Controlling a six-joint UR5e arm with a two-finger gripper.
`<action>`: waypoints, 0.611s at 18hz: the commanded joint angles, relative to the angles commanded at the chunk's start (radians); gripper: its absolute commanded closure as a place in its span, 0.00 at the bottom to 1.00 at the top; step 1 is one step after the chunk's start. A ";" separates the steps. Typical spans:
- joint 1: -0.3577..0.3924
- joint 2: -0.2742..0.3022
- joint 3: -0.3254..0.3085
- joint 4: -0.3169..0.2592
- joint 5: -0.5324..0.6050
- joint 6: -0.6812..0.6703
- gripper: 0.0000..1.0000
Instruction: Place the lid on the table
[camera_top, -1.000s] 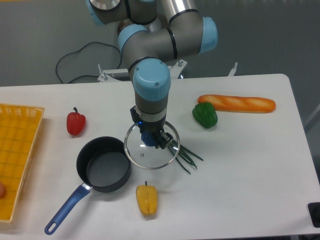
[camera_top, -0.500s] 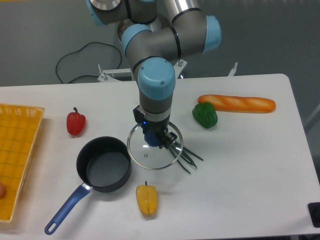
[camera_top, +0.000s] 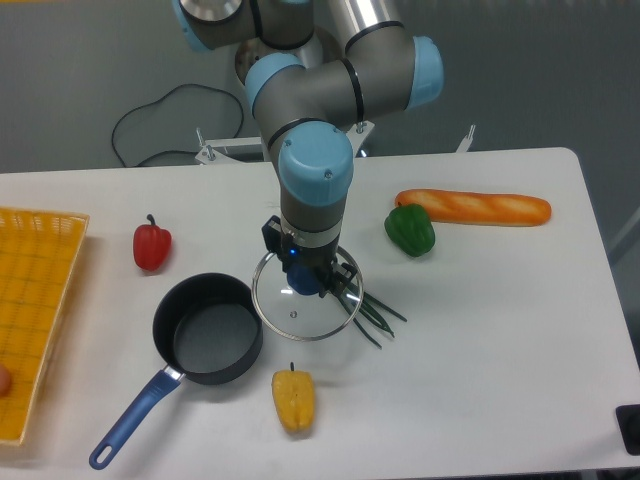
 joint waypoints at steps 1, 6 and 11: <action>0.008 -0.002 0.000 0.000 -0.002 -0.002 0.55; 0.057 -0.023 0.009 0.008 0.000 0.011 0.55; 0.081 -0.057 0.046 0.011 0.003 0.128 0.55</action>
